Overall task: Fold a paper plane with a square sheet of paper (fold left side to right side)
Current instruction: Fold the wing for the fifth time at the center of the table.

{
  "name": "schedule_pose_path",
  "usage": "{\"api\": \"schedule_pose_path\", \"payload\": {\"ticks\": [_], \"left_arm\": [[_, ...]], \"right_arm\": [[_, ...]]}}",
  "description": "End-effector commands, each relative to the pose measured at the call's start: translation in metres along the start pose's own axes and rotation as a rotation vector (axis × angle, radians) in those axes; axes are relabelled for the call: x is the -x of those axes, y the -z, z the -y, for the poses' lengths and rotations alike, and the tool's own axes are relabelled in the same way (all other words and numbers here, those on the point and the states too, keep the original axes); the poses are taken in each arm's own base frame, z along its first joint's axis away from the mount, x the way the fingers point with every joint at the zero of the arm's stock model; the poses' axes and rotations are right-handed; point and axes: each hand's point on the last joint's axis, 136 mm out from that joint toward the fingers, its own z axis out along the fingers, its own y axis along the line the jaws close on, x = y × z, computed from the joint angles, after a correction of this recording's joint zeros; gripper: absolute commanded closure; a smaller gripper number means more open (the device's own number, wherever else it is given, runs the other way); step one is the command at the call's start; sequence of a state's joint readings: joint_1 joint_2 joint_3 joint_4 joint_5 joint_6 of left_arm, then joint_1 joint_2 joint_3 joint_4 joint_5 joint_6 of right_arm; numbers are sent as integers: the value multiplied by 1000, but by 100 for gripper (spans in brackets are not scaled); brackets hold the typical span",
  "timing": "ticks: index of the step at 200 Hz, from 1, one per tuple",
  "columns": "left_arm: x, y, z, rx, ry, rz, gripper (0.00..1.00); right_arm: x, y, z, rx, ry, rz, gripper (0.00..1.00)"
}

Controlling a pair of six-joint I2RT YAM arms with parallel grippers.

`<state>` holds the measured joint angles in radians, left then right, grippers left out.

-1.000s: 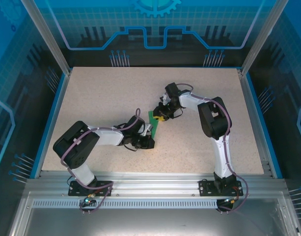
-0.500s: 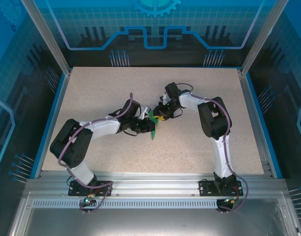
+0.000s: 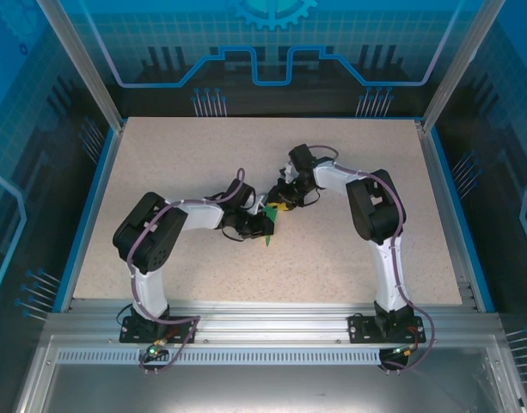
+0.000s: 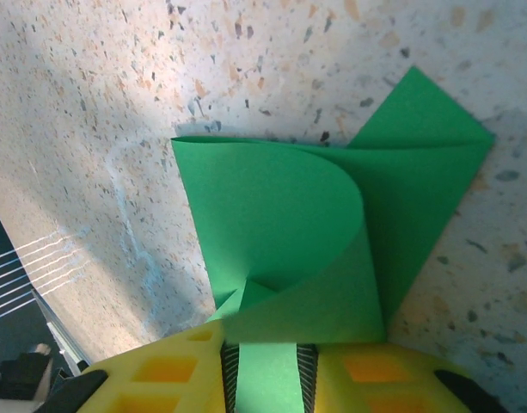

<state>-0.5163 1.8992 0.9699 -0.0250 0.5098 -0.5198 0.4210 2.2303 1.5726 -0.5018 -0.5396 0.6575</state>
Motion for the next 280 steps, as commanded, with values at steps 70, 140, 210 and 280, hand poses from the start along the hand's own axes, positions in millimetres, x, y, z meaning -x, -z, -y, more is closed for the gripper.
{"api": "schedule_pose_path", "payload": {"ticks": [70,140,210,280], "left_arm": [[-35,-10,-37,199,-12,-82,88],[-37,-6,-41,233,-18,-75,90],[-40,-6,-45,254,-21,-77,91],[-44,-5,-55,309,-19,-86,93]], "right_arm": [[-13,37,-14,18,43,75,85],[-41,8,-12,13,19,8,86],[-60,2,-10,-5,12,-17,86],[-56,-10,3,-82,59,-1,85]]}}
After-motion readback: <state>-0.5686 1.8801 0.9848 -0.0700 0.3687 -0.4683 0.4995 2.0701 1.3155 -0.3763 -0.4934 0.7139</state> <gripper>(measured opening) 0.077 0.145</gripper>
